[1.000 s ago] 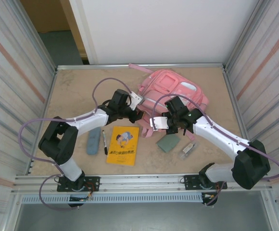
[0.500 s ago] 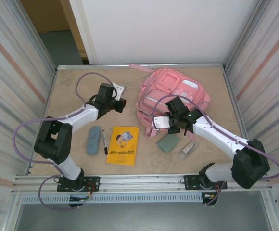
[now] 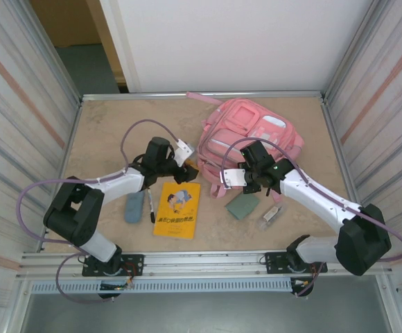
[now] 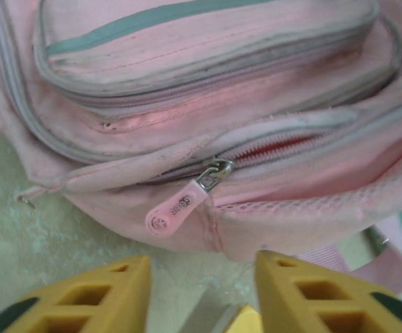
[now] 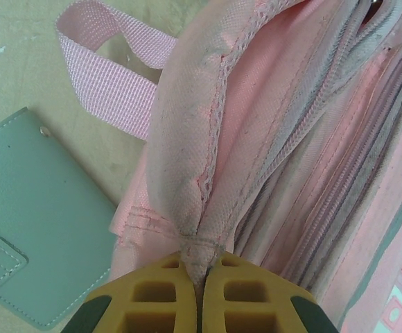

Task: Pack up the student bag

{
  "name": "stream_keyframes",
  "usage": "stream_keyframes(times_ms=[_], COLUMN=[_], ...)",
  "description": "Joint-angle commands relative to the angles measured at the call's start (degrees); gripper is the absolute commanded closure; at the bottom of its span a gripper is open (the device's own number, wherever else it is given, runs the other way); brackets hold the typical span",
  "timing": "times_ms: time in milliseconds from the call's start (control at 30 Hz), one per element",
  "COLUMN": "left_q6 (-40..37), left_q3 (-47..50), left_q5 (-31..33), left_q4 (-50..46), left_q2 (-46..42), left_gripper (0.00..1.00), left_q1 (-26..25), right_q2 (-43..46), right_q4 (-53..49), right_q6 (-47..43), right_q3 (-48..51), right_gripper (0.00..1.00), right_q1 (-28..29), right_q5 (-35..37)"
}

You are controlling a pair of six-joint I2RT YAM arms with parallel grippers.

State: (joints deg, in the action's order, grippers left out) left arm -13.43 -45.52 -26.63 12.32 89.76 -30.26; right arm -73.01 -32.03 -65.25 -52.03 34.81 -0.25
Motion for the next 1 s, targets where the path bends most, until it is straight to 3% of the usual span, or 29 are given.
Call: stream_keyframes(times_ms=[0, 200, 333, 567, 733, 967], left_q6=[-16.3, -24.3, -28.7, -33.9, -35.4, -34.1], left_q3=[3.8, 2.4, 5.2, 7.0, 7.1, 5.4], left_q5=[4.9, 9.7, 7.3, 3.9, 5.6, 8.9], left_q4=[9.4, 11.6, 19.4, 19.5, 17.7, 17.7], left_q2=[-1.7, 1.5, 2.7, 3.4, 3.7, 5.7], left_gripper=[0.43, 0.44, 0.5, 0.65, 0.65, 0.57], left_q1=[-1.8, -2.6, -2.8, -5.1, -6.3, -6.3], right_q2=[2.9, 5.8, 8.4, 8.3, 7.4, 7.2], right_q4=[0.8, 0.2, 1.9, 2.0, 2.1, 1.5], right_q6=[-2.3, -10.0, -12.4, -12.5, -12.5, -12.3], right_q3=[-0.1, 2.6, 5.1, 4.9, 4.1, 3.8], right_gripper=[1.0, 1.0, 1.0, 1.0, 1.0, 1.0], right_q1=[0.6, 1.5, 1.8, 1.3, 0.8, 0.6], right_q5=[-0.3, -0.9, -0.4, -1.7, -2.5, -2.9])
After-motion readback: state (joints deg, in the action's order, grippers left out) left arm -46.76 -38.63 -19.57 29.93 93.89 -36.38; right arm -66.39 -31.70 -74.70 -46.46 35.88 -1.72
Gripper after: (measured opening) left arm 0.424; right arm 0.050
